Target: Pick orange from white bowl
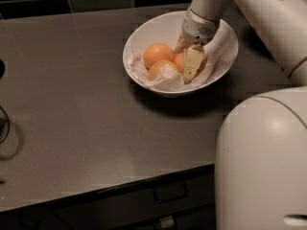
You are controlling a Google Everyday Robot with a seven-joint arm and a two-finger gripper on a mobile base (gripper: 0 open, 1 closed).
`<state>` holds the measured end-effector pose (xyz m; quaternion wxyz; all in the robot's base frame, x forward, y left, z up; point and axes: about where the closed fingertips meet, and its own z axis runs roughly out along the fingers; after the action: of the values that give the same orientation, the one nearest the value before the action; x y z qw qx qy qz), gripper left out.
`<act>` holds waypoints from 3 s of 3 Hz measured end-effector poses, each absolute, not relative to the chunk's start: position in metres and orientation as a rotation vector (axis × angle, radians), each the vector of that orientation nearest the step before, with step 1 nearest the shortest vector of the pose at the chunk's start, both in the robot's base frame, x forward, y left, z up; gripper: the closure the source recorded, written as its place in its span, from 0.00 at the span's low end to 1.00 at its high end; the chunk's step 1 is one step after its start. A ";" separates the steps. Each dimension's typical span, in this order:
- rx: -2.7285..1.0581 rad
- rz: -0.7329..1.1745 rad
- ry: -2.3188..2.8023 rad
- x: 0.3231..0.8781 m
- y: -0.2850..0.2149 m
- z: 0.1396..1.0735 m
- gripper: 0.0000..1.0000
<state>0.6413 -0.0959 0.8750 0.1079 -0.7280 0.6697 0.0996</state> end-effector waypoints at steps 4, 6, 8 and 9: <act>-2.099 0.295 2.021 0.629 -0.119 0.871 0.32; -2.078 0.308 2.034 0.628 -0.116 0.856 0.32; -2.050 0.298 2.044 0.626 -0.118 0.856 0.74; -2.050 0.298 2.044 0.627 -0.118 0.856 0.97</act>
Offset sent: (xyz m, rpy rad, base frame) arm -0.0391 -0.0350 0.0038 -0.0568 0.0729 -0.0289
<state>0.6265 -0.1183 0.8558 0.1153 -0.6998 0.6976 0.1018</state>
